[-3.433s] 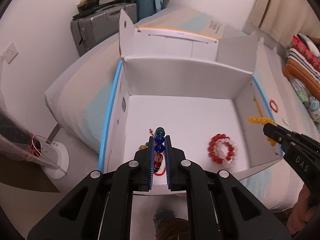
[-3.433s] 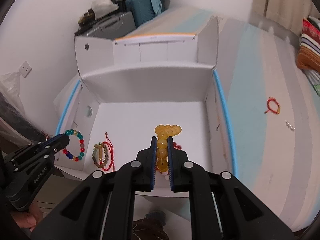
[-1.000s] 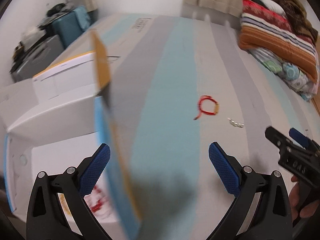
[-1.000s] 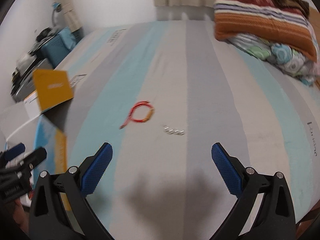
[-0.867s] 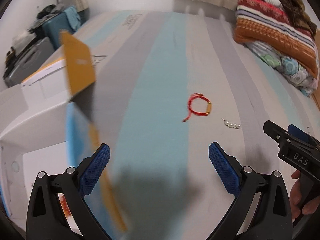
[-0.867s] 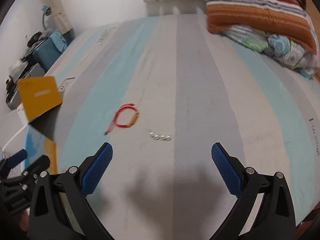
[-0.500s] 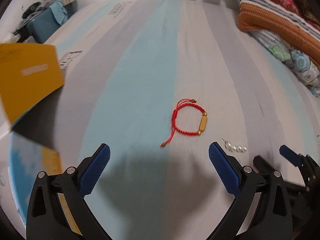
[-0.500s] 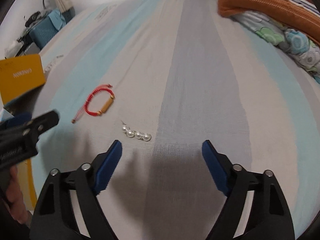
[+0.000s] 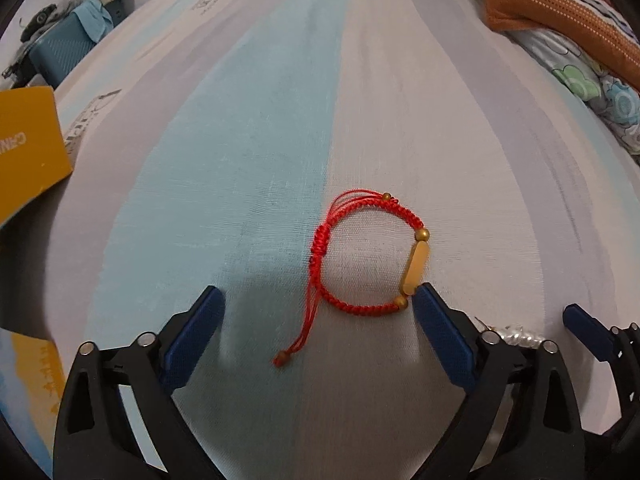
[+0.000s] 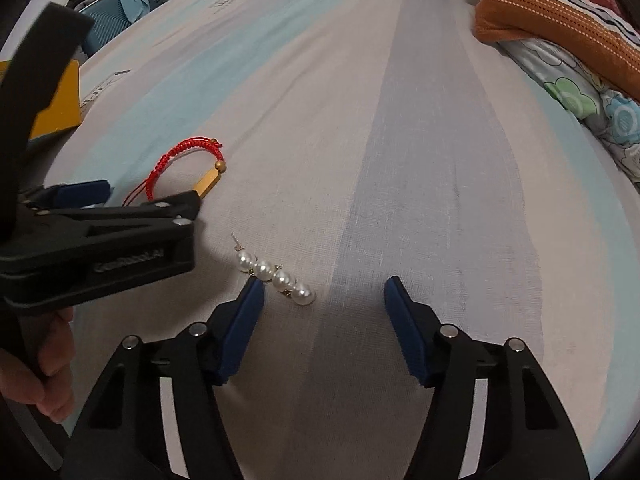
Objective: Organize jewelry
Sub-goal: 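Grasp the red string bracelet with left tool while right tool grasps pearl string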
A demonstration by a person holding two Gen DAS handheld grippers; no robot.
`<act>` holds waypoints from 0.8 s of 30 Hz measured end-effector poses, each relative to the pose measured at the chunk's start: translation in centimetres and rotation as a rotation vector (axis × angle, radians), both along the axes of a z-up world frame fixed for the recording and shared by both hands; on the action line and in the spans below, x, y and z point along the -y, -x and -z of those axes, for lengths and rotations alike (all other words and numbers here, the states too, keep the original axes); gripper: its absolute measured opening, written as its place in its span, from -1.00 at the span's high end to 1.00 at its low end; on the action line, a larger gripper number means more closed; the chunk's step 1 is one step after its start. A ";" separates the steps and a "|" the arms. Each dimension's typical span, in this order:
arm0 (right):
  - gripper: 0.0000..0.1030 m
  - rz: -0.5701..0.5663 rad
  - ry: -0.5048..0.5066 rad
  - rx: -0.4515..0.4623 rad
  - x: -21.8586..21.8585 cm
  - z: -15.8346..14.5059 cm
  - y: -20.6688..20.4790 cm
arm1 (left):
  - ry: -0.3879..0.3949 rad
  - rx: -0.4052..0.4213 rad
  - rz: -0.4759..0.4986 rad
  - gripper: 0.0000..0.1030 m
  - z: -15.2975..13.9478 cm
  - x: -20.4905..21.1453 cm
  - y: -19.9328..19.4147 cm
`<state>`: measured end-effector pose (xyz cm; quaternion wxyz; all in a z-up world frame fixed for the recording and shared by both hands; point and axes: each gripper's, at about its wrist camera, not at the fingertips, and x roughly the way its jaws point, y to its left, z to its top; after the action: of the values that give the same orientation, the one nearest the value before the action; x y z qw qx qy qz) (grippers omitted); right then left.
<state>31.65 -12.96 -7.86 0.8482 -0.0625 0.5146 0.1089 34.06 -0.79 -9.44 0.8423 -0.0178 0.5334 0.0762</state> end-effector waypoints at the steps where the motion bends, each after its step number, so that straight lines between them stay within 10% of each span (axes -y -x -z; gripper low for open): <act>1: 0.00 -0.001 -0.001 -0.002 0.0 0.0 -0.1 | -0.003 0.007 -0.001 -0.71 0.1 0.0 0.1; 8: 0.72 -0.008 -0.031 -0.028 0.4 -0.2 -0.5 | 0.002 0.024 0.043 0.01 -0.3 0.8 0.6; 14: 0.80 0.027 -0.112 -0.074 1.5 -0.6 -0.9 | -0.001 0.028 0.056 0.60 -0.6 0.9 0.9; 24: 0.80 0.083 -0.237 -0.118 3.7 -1.8 -1.7 | 0.024 0.054 0.052 0.74 -2.0 0.3 2.3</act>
<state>33.33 -16.64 -6.07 0.8216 0.0662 0.5493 0.1373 31.71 -1.07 -7.46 0.8578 -0.0164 0.5116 0.0474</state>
